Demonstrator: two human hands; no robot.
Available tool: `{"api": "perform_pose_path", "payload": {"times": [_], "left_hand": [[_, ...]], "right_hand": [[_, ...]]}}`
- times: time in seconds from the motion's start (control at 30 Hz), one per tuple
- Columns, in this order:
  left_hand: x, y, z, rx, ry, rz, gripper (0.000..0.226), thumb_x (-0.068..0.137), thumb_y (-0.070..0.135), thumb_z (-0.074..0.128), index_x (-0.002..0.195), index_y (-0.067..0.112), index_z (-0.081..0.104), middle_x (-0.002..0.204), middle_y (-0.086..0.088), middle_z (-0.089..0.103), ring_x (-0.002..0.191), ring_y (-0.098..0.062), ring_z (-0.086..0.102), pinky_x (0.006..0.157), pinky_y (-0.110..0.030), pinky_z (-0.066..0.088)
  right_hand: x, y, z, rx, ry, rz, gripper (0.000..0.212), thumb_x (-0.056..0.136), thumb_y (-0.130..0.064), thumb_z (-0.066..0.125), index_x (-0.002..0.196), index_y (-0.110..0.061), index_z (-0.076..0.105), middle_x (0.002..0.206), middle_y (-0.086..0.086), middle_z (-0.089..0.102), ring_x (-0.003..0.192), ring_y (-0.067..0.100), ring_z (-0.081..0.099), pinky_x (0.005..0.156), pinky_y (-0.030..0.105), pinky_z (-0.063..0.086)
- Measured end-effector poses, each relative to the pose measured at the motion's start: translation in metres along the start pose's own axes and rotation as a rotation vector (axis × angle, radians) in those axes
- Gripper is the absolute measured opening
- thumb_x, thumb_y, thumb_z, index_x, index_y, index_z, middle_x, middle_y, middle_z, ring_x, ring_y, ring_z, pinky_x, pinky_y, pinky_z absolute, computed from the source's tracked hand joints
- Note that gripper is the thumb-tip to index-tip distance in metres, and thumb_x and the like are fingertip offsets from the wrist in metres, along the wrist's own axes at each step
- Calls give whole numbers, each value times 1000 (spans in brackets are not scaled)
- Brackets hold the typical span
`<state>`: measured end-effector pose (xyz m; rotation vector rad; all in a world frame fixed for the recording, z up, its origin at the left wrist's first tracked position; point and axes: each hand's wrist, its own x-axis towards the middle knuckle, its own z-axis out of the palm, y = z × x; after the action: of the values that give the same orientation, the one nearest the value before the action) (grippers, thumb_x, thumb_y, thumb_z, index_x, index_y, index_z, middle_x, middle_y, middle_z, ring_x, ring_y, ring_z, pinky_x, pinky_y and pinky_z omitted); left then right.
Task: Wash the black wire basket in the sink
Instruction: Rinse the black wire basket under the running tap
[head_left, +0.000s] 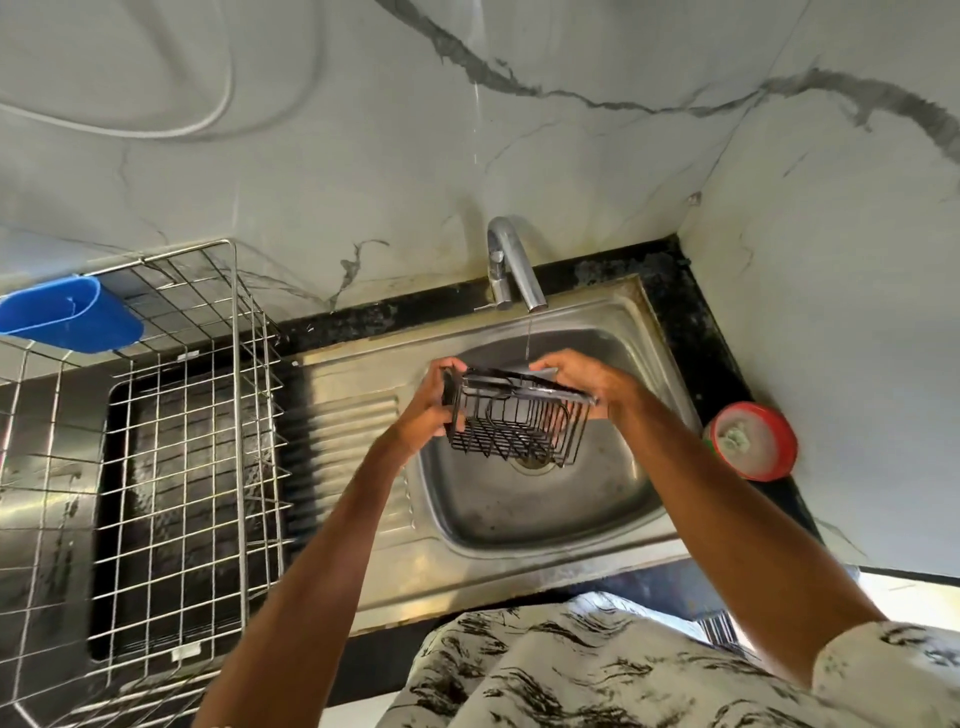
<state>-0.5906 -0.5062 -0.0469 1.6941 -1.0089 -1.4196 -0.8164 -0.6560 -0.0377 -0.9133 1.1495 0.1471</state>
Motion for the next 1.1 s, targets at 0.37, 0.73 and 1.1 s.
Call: {"api": "perform_pose_path", "payload": {"times": [0.37,0.73,1.1], "left_hand": [[6,26,-3,-115,-152,85,75,73,5,61,143,18,37,146,-2,45,131,-23,47,85,-35,46],[4,11,-16,-327,-102,-64,58,103,15,52,157,30,37,157,-12,44,132,-26,55,101,-42,52],[-21,-15,-58,-276,-278,-340,53,94,0,67,143,18,56,145,-10,61,125,-32,65,108,-51,51]], "right_hand": [[-5,44,-7,310,-90,39,69,79,-23,73,141,-2,52,118,20,60,104,34,63,96,46,56],[2,45,-10,477,-122,46,59,80,-29,74,132,-15,49,142,37,45,114,54,60,102,60,48],[-9,50,-30,438,-52,34,70,79,-25,81,139,-31,46,138,40,38,104,59,64,89,63,55]]}}
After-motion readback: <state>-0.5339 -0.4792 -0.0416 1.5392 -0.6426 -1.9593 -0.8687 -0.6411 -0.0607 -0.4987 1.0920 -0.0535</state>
